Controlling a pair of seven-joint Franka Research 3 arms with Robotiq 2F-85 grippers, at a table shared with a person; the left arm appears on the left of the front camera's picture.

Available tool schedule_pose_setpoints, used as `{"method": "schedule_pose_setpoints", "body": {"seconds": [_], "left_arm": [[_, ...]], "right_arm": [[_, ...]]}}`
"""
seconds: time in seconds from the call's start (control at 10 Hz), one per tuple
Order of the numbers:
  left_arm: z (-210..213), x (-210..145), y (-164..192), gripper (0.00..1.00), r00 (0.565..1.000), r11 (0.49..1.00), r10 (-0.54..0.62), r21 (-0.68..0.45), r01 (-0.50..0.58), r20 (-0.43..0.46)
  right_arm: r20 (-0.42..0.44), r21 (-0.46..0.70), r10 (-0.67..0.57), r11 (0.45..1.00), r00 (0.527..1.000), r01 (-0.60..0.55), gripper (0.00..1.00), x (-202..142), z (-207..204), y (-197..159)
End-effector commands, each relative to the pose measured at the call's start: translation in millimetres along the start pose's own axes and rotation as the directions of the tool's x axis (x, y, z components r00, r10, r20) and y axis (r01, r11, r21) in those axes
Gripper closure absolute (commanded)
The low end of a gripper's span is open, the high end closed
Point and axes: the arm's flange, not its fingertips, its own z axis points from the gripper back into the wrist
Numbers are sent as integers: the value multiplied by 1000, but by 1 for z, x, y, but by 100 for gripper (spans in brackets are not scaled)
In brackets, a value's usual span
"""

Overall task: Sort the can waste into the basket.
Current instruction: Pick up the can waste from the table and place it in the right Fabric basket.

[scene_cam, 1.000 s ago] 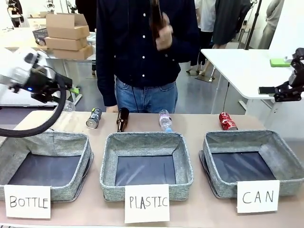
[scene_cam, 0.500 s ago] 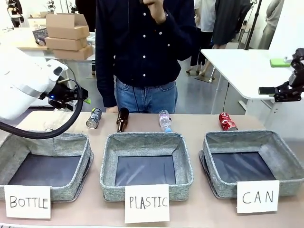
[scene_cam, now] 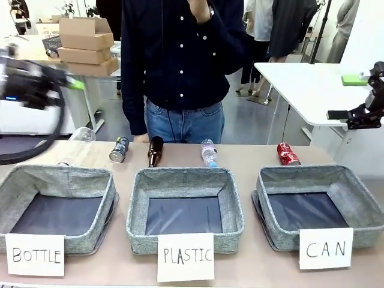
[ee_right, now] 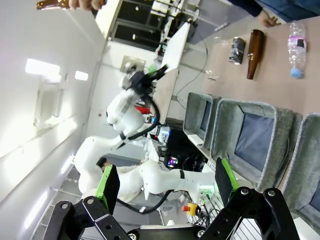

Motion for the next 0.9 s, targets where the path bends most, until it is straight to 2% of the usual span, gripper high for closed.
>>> {"method": "schedule_pose_setpoints", "body": {"seconds": [0.0, 0.1, 0.2, 0.4, 0.5, 0.6, 0.7, 0.8], "left_arm": [[129, -37, -15, 0, 1000, 999, 20, -38, -20, 2], [156, -48, -32, 0, 999, 999, 38, 18, -38, 34], [179, -65, -47, 0, 992, 999, 3, 32, -7, 123], [205, -106, -56, 0, 948, 992, -108, -29, 122, 300], [203, -115, -51, 0, 935, 994, -87, -39, 106, 343], [193, -113, -47, 0, 930, 999, -34, -3, 37, 365], [240, -13, -65, 0, 955, 997, -75, -8, 81, 288], [240, -13, -65, 0, 955, 997, -75, -8, 81, 288]], "right_arm": [[9, 23, 29, 999, 1000, -30, 0, 4, -2, 0], [9, 23, 29, 999, 1000, -30, 0, 4, -2, 0], [9, 23, 29, 999, 1000, -30, 0, 4, -2, 0], [9, 23, 29, 999, 1000, -30, 0, 4, -2, 0], [9, 23, 29, 999, 1000, -30, 0, 4, -2, 0], [9, 23, 29, 999, 1000, -30, 0, 4, -2, 0], [9, 23, 29, 999, 1000, -30, 0, 4, -2, 0], [9, 23, 29, 999, 1000, -30, 0, 4, -2, 0]]}}
